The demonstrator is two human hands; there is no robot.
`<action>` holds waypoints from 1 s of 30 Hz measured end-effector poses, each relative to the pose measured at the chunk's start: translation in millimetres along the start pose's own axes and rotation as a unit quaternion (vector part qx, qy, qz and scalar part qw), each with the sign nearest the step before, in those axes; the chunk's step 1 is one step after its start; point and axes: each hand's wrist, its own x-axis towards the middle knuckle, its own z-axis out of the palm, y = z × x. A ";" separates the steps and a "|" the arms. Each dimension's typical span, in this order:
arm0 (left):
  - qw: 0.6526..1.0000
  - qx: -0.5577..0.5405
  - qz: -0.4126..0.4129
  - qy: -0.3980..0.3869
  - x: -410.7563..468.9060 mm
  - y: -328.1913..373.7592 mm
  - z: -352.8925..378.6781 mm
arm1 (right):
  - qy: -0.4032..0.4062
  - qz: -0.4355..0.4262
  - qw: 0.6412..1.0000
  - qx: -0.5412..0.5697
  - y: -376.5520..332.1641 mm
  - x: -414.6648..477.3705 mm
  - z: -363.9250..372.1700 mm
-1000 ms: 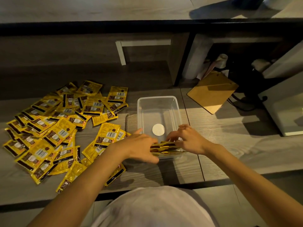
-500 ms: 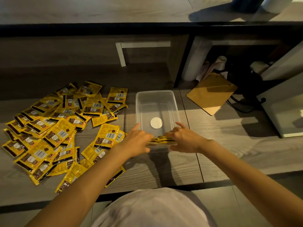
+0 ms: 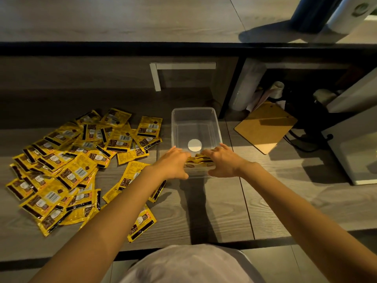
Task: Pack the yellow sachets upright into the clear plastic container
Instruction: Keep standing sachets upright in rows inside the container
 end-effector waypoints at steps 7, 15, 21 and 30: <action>0.979 -0.165 -0.065 0.098 -34.0 -14.6 -27.4 | 0.082 -0.014 0.993 0.083 -25.4 -1.7 -17.4; 0.930 -0.163 -0.312 0.109 -84.5 -91.1 6.3 | 0.158 -0.151 0.972 0.083 -129.1 30.8 7.0; 0.902 -0.156 -0.402 -0.013 -120.0 -113.5 66.3 | -0.028 -0.056 0.997 0.039 -158.3 63.1 58.7; 0.840 -0.273 -0.468 0.026 -132.3 -96.3 119.2 | -0.094 -0.107 0.988 -0.066 -164.4 72.5 76.3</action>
